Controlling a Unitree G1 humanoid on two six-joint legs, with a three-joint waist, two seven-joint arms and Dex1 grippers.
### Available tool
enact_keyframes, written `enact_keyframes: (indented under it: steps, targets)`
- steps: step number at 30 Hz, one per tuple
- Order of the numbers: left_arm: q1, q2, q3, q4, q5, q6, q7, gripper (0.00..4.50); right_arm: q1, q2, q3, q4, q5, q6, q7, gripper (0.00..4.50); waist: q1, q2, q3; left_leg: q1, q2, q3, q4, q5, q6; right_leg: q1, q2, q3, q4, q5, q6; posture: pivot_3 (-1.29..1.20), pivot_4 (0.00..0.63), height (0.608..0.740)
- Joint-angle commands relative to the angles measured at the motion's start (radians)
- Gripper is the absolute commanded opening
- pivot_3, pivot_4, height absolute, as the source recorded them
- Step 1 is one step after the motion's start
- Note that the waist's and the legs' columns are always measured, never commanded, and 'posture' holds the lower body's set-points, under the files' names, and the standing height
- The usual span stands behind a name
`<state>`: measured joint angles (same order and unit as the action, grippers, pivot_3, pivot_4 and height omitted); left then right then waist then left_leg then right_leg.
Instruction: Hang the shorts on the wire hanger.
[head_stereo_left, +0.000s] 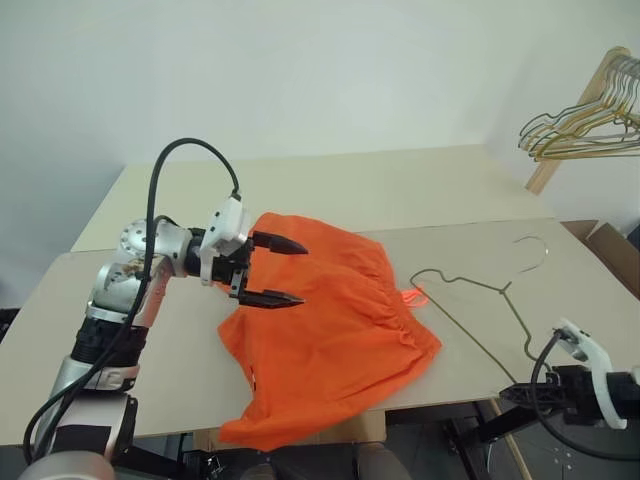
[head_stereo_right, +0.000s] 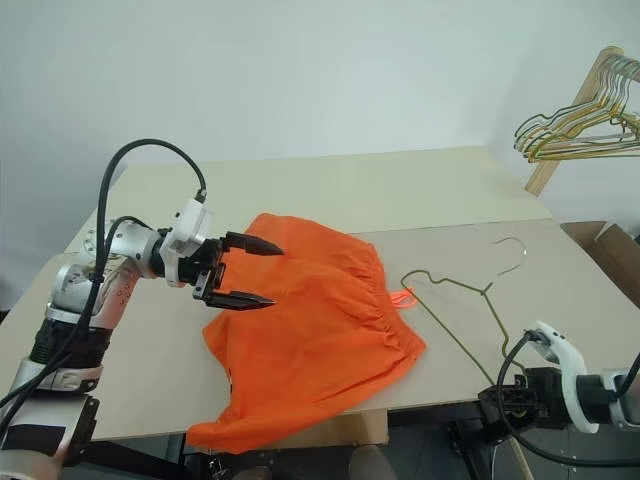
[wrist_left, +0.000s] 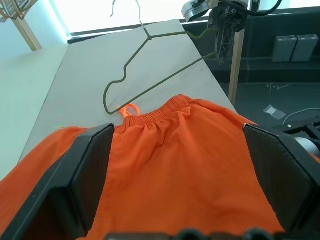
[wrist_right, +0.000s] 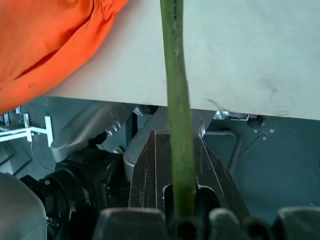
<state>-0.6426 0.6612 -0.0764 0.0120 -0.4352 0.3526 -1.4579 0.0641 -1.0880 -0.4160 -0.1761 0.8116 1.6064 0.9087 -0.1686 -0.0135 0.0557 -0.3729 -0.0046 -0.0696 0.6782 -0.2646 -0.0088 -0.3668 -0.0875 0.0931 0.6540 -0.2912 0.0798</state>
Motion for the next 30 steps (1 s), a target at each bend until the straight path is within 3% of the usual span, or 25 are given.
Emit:
enact_keyframes:
  steps: [1,15,26,30]
  targets:
    - [0.005,0.019,0.024,-0.027,-0.024,0.003,0.007,4.45,0.024,-0.05,-0.016,-0.025,0.051,-0.012,0.066,0.0,0.001,0.0,0.0,0.0,0.001,0.0,0.0,0.0,0.0,0.0,0.001,0.0,-0.001,0.0,0.0,-0.18,0.037,0.74]
    - [0.037,0.047,0.027,-0.053,-0.042,-0.001,0.017,4.45,0.217,-0.198,-0.014,-0.067,0.087,-0.139,0.273,0.0,0.019,0.0,0.0,-0.001,0.001,0.001,0.0,-0.001,0.001,0.001,0.001,0.0,-0.004,0.0,0.0,-0.17,0.03,0.74]
    - [0.032,0.052,0.019,-0.057,-0.045,-0.001,0.028,4.45,-0.016,-0.162,0.22,0.055,0.053,-0.183,0.254,0.0,0.025,-0.002,0.001,0.0,0.002,0.001,0.0,-0.001,0.001,0.002,0.001,0.0,-0.005,0.0,0.0,-0.14,0.039,0.74]
    - [0.036,0.062,0.021,-0.064,-0.041,-0.004,0.033,4.45,-0.022,-0.19,0.262,0.04,0.078,-0.195,0.317,0.0,0.034,-0.002,0.001,0.0,0.002,0.001,0.0,-0.001,0.001,0.002,0.001,0.0,-0.005,0.0,0.0,-0.11,0.035,0.74]
